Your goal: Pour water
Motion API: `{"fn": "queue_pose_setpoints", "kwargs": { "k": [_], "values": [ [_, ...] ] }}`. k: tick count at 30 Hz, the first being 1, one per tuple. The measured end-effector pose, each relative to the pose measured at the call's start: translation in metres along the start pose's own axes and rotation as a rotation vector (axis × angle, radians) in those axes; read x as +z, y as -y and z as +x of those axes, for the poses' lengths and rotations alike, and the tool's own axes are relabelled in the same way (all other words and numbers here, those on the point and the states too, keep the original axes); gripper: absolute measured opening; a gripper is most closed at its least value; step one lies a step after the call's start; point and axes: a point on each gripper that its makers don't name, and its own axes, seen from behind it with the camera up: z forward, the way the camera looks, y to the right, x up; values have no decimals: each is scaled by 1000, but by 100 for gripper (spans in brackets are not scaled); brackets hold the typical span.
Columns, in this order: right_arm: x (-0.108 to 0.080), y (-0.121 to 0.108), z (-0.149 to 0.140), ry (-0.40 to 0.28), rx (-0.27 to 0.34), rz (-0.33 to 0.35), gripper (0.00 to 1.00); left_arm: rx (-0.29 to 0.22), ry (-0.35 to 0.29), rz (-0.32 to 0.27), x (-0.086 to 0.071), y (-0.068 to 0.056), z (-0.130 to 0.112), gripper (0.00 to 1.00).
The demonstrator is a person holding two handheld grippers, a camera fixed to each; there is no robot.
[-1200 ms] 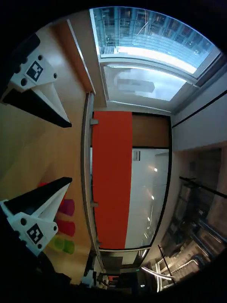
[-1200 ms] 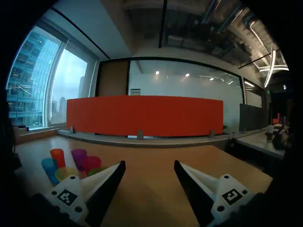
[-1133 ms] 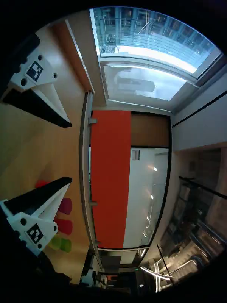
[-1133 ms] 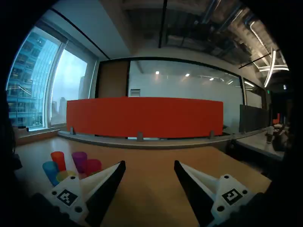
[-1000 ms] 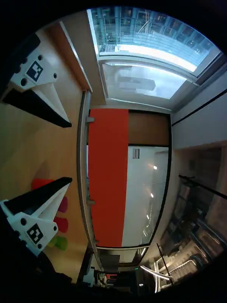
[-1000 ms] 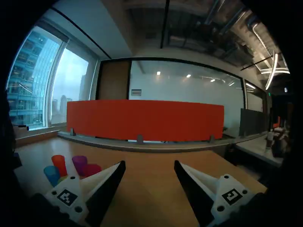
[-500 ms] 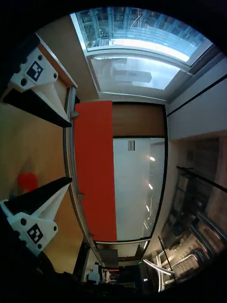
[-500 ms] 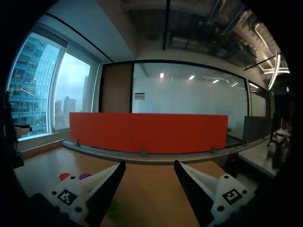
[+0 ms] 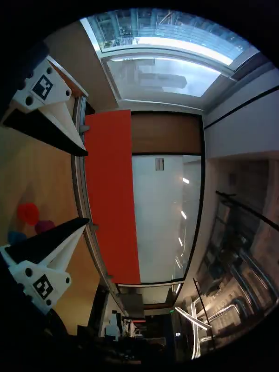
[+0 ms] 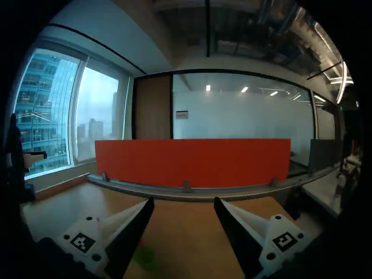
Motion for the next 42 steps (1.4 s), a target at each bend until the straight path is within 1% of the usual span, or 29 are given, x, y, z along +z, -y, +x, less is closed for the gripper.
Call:
{"fn": "queue_pose_setpoints", "kwargs": {
  "k": [3,8,11,15,18,23,31,35,42],
  "values": [
    [0,10,-1,6,-4,58,99,5,12,-53,2,-11,-3,97],
    [-3,32,2,10,-8,178,99,-4,26,-144,4,-31,-7,97],
    [-5,43,7,9,7,232,99,-21,27,-185,4,-40,-7,97],
    [-8,51,9,13,26,285,99,-34,35,-234,3,-50,-10,97],
    [-9,55,6,28,27,309,99,-29,47,-264,1,-55,-16,97],
    [-10,61,-7,79,19,347,99,-16,78,-302,-1,-63,-29,97],
    [-11,71,-31,154,-32,393,100,-9,136,-349,-3,-74,-58,97],
    [-11,70,-47,193,-60,402,100,-5,168,-374,-3,-78,-75,97],
    [-10,67,-70,240,-88,411,99,22,225,-404,-3,-85,-108,97]
  ]
}}
